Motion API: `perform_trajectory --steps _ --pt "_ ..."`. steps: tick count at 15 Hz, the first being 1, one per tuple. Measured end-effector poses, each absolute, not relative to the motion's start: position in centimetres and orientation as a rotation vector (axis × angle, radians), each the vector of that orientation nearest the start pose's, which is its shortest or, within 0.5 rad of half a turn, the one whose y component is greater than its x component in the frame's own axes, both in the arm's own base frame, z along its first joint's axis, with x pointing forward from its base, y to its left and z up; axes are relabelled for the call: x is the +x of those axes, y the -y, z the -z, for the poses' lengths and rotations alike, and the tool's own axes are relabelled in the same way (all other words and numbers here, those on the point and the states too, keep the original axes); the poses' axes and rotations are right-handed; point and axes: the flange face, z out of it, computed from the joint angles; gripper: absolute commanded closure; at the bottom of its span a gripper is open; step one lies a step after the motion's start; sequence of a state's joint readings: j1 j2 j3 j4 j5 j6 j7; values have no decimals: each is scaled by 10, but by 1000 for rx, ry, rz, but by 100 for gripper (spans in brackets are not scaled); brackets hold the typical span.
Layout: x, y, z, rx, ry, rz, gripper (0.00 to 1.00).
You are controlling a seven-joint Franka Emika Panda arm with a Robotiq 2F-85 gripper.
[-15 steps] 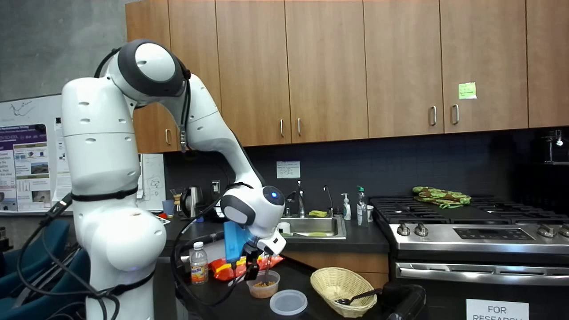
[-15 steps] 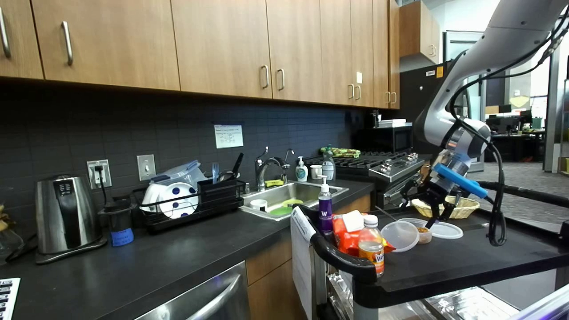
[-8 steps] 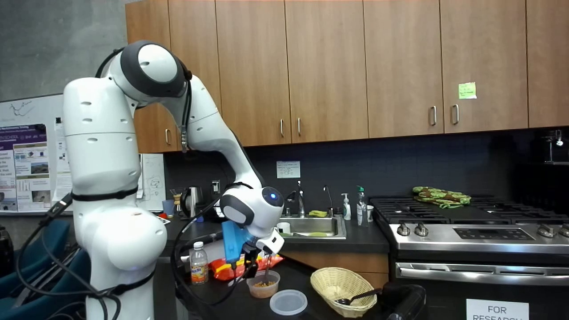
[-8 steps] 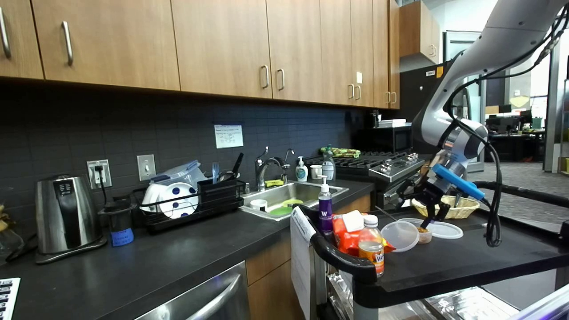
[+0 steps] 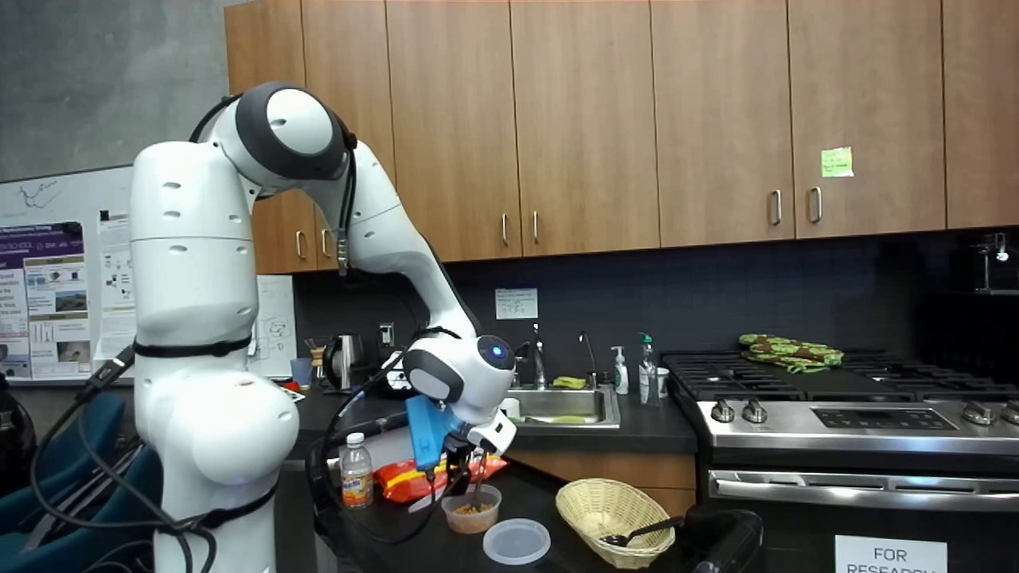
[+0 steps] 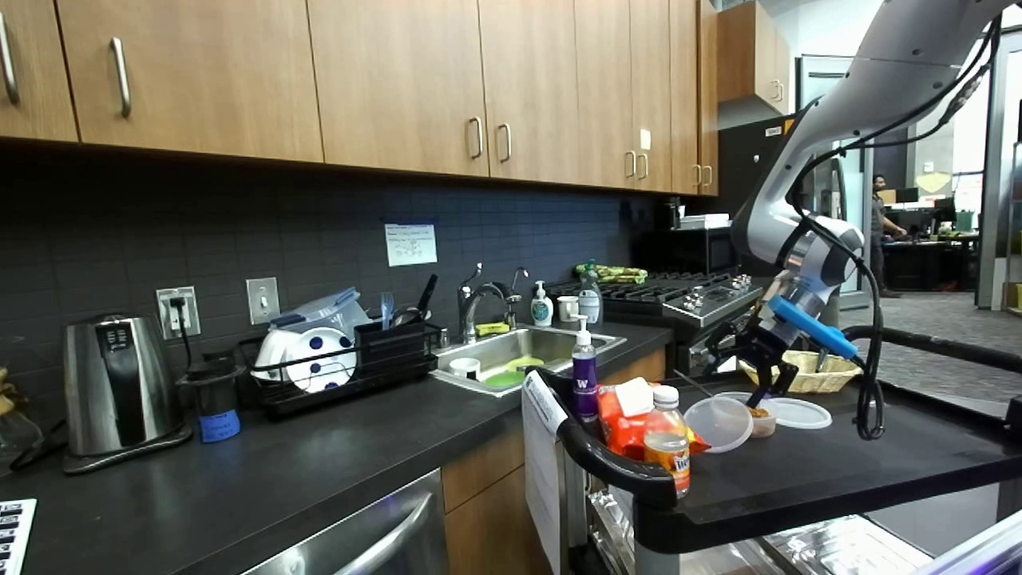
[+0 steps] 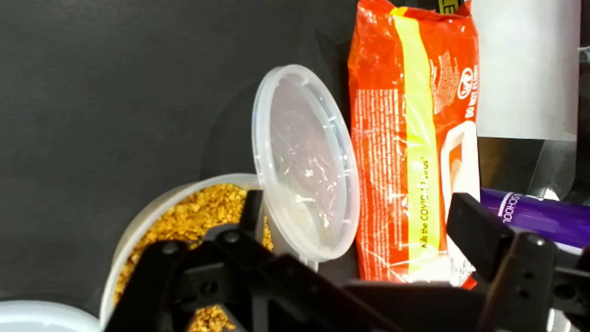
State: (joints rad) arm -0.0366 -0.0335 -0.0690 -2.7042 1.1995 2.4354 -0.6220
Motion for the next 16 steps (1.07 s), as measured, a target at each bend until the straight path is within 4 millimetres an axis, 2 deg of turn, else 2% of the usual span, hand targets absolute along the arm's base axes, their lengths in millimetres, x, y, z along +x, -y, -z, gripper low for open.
perform_trajectory --steps 3,4,5,7,14,16 --pt "387 39 -219 -2390 -641 50 0" --pt "388 39 -218 -2391 -642 46 25" --pt "390 39 -216 -2392 -643 43 27" --pt "392 39 -213 -2393 -645 38 39" --pt "394 40 -213 -2394 -645 37 96" --pt "394 40 -213 -2394 -645 39 100"
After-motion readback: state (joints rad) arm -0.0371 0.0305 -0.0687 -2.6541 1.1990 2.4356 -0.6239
